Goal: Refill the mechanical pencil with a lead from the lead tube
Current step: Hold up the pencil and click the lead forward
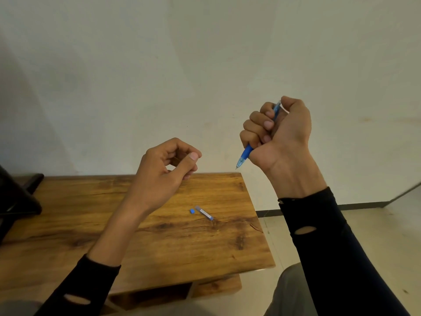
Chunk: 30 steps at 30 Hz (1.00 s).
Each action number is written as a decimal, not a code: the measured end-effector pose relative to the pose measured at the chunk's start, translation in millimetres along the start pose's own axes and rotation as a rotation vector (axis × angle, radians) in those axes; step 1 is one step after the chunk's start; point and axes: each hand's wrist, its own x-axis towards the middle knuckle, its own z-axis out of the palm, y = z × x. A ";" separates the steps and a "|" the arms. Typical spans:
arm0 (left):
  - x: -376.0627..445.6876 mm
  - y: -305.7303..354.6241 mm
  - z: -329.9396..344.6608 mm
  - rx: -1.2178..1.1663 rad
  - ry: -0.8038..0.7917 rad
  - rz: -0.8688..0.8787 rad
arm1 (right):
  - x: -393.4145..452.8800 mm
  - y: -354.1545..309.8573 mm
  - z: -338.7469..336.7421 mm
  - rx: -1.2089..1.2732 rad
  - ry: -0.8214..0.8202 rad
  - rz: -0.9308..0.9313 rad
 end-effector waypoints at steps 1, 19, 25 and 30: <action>0.0 -1.0 0.5 -0.002 -0.002 0.002 | 0.2 -0.9 1.1 0.007 -0.007 0.000; 2.1 -1.2 -2.7 -0.032 0.010 0.046 | 1.4 -5.9 19.0 -0.008 -0.057 -0.051; 2.6 -3.9 -2.0 -0.032 0.009 0.032 | 9.4 -0.2 10.1 -0.044 -0.092 -0.041; 2.6 -9.2 -0.7 -0.021 0.002 0.003 | 40.4 25.2 -30.2 -0.530 0.026 -0.079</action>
